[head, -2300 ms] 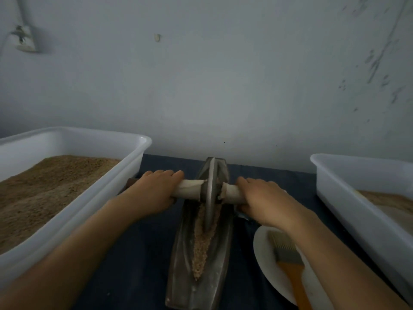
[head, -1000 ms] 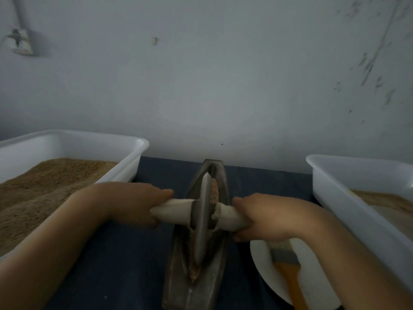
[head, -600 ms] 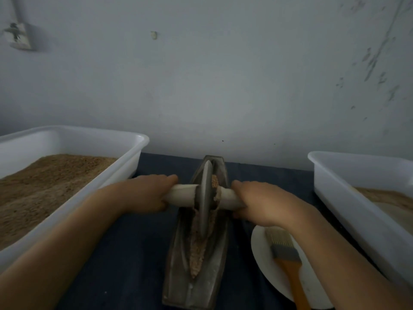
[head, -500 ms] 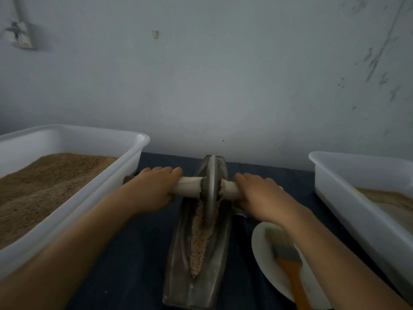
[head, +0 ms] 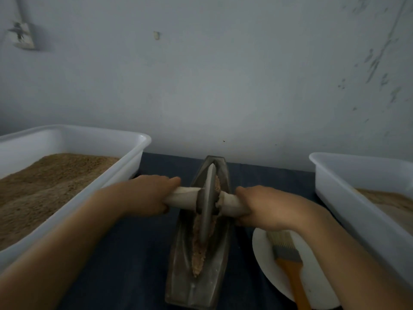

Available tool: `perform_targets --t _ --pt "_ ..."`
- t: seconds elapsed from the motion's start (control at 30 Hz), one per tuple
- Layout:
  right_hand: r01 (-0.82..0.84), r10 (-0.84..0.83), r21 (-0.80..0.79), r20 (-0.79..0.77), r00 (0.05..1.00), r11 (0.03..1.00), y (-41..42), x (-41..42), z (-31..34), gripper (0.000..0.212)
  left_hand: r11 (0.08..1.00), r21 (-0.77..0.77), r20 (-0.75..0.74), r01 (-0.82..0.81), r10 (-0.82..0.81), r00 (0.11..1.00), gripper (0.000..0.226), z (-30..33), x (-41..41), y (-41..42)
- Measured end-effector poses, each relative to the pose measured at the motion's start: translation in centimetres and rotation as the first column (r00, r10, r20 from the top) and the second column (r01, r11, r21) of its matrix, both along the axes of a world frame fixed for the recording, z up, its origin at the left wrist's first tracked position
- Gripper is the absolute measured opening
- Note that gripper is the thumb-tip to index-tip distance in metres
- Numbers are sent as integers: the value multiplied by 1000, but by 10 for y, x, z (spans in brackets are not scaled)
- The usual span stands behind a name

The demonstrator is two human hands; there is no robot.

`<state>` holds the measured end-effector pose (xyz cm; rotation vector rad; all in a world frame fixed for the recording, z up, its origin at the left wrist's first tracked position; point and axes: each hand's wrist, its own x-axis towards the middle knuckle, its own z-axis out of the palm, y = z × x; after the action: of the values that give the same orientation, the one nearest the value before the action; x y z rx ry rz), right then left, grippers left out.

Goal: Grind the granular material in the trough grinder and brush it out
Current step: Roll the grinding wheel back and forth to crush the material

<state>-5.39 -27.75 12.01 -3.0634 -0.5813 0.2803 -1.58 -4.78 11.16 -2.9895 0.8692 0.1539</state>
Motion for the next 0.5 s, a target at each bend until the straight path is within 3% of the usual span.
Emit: perform_targets --t 0.1,0.27,0.4,0.5 --pt "-43 41 -19 -114 993 999 3 -16 14 25 998 49 -193 26 -16 981 29 14 -13 6" --pt "-35 32 -14 -169 985 999 3 -22 18 32 999 40 -268 25 -13 963 24 20 -16 7" --pt "23 -21 17 -103 994 1000 1 -4 8 26 1000 12 -113 -21 22 993 27 6 -1 0" --pt "70 -72 23 92 993 997 -4 15 -9 23 998 -23 206 -56 60 977 29 -14 14 -6"
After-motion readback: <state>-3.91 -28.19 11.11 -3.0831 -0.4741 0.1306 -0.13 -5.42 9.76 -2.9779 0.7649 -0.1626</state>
